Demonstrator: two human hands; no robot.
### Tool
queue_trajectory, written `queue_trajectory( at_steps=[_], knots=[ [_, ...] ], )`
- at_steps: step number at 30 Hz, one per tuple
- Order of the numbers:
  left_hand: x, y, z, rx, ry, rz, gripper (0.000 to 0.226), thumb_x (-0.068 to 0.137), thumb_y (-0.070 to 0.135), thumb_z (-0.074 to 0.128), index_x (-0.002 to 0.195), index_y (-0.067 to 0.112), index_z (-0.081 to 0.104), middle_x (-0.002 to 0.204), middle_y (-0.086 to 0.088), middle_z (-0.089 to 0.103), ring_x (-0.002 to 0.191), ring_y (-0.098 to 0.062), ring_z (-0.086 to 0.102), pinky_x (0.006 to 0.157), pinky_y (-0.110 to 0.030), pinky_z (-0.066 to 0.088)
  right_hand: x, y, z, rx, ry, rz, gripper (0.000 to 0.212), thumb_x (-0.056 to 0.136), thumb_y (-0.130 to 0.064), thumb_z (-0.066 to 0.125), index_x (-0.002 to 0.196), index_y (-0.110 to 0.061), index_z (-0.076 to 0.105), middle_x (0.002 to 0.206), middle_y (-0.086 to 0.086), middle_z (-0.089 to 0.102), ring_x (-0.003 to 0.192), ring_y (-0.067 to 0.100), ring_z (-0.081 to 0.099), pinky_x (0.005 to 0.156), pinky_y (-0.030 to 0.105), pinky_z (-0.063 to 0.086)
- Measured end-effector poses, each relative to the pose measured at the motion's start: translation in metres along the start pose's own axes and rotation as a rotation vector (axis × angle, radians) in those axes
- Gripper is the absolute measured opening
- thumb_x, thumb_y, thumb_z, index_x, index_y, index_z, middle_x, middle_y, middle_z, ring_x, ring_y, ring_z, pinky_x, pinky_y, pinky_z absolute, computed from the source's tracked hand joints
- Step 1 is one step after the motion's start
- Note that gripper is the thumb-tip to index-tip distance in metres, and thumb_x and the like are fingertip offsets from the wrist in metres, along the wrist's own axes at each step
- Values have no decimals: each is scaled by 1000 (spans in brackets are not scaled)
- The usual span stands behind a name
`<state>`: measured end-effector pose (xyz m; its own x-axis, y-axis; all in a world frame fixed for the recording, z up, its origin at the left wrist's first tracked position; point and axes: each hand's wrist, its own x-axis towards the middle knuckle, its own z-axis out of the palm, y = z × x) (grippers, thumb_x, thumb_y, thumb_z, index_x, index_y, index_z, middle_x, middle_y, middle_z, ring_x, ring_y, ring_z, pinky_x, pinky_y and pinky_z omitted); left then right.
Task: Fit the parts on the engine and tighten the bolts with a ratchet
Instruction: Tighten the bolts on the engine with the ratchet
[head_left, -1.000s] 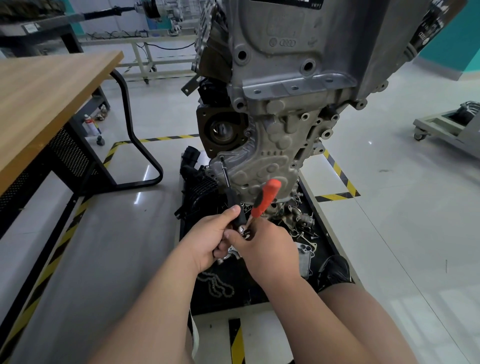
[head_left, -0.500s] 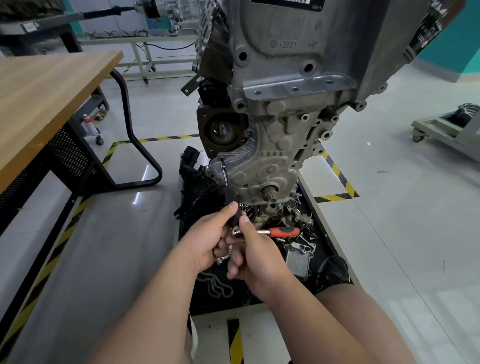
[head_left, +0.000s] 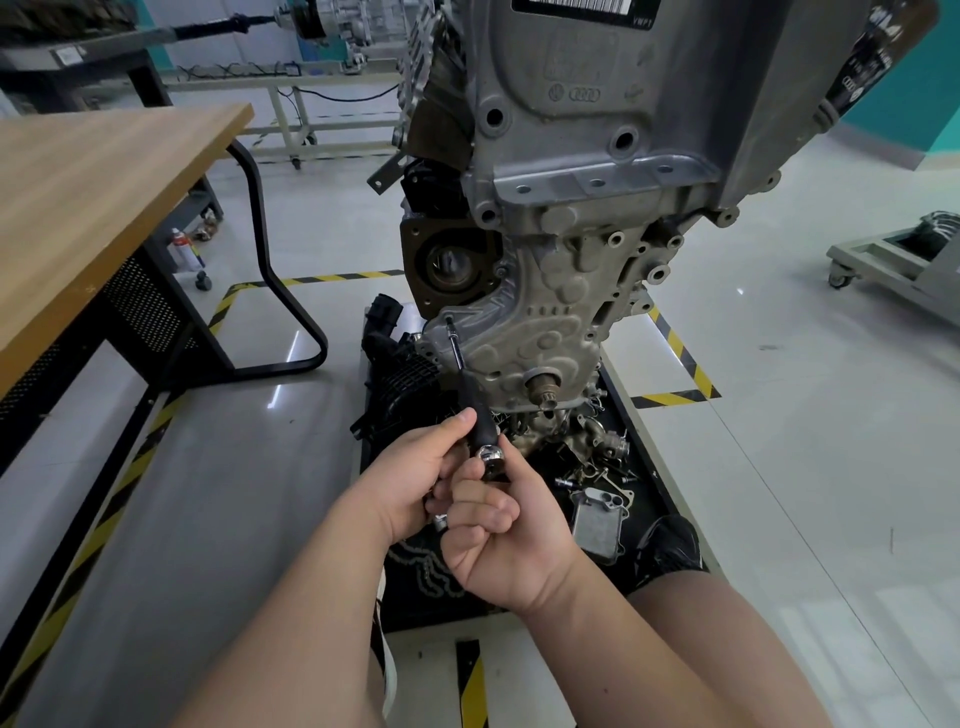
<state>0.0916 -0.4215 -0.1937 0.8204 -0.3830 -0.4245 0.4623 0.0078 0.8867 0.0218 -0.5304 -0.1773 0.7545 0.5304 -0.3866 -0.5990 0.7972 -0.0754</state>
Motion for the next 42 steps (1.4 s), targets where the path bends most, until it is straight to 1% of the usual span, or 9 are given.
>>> queue_trajectory(
  at_steps=[4,10,14,17,21,26,29,33,42],
  knots=[
    [0,0,1,-46,-49,-7,50,67,55,62,36,22,39,41,5,43,32,-5,31,32,-17,24,-1,-2,2,-96,66,-35,59,88,-65,46,58,-15,59,32,-7,31,27,6,34,36,17,37],
    [3,-2,5,-86,-40,-37,48,69,48,65,39,21,40,41,-1,37,30,-8,30,32,-16,19,2,-2,-4,-580,393,-322,64,96,-60,41,57,-13,62,38,-1,40,33,15,38,42,23,39],
    [6,-3,6,-115,-23,-3,43,68,46,68,39,21,49,40,5,32,33,-7,29,33,-16,19,-1,-6,-9,-1085,561,-552,52,97,-52,43,64,-17,63,39,-5,51,35,15,48,41,23,43],
    [6,-3,5,-104,-19,-3,40,65,48,70,43,21,50,40,6,34,33,-7,32,33,-16,21,-3,-9,-11,-1540,670,-689,46,85,-63,48,75,-21,64,53,-9,58,51,8,56,54,30,48],
    [4,-3,2,-106,17,-8,46,57,48,75,66,13,46,41,3,41,32,-7,33,32,-16,22,-3,-15,-9,-1962,791,-738,48,80,-72,47,77,-24,51,66,-8,57,62,11,55,53,29,41],
    [7,-6,1,-134,2,12,56,53,51,79,82,10,54,43,5,38,32,-6,32,32,-16,23,-4,-12,-7,-2040,865,-814,42,81,-69,53,83,-28,45,68,-8,60,67,16,59,52,29,34],
    [9,-7,1,-134,-20,44,35,54,52,78,60,19,66,44,5,40,32,-5,32,32,-15,23,-5,-13,-6,-2036,871,-819,39,82,-67,56,87,-32,41,72,-9,62,72,16,62,56,29,35],
    [10,-6,3,-103,-33,54,33,57,53,75,49,22,65,43,6,46,31,-4,32,32,-14,21,-5,-14,-7,-2022,877,-806,38,82,-65,56,89,-31,41,75,-10,62,75,16,62,57,30,36],
    [7,-3,4,-139,1,-23,62,49,53,78,89,10,59,42,6,38,33,-6,32,33,-16,23,-3,-12,-9,-1943,810,-750,44,88,-64,46,91,-21,51,78,-4,64,79,21,63,66,34,48]
  ],
)
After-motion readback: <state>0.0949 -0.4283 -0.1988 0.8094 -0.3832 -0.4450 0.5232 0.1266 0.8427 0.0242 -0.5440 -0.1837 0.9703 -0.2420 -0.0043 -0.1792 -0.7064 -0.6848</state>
